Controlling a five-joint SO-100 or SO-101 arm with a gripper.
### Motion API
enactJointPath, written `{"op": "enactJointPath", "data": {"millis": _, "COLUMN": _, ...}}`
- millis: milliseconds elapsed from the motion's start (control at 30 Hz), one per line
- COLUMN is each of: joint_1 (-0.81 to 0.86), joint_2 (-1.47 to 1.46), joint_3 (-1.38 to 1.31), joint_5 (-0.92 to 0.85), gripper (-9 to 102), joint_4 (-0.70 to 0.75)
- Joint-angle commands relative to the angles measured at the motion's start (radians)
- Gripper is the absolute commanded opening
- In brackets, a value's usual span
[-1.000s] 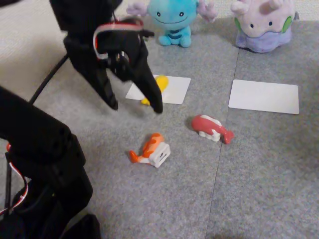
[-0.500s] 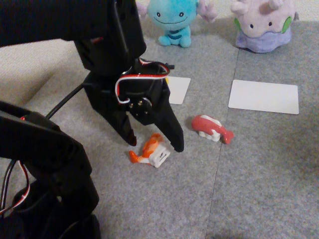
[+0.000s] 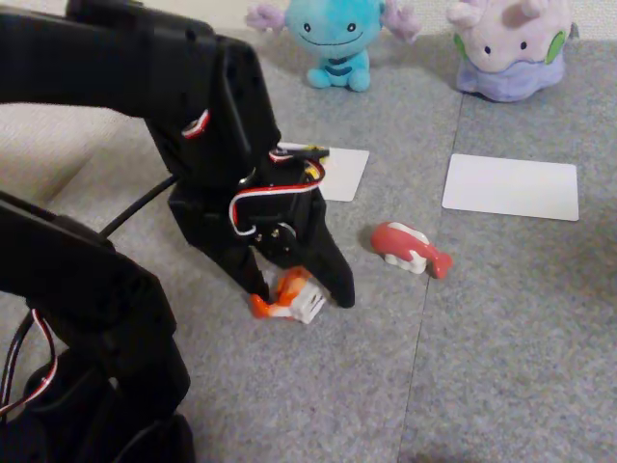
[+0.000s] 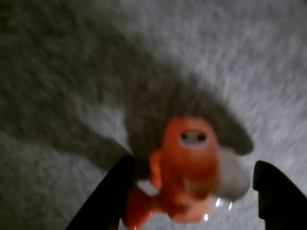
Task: Wooper wants to eat egg sudhi, and Goomy wants to eat shrimp sushi
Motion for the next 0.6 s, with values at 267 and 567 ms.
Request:
{"op": "enactJointPath", "data": {"millis": 267, "joint_1": 0.002, "joint_2": -0.038, "joint_3": 0.005, "joint_5": 0.020, "gripper": 11, "joint_4": -0.038}}
{"op": "enactJointPath", "data": {"millis": 567, "joint_1": 0.008, "joint_2": -0.032, "joint_3": -0.018, "joint_5": 0.032, "gripper": 7, "joint_4": -0.029}}
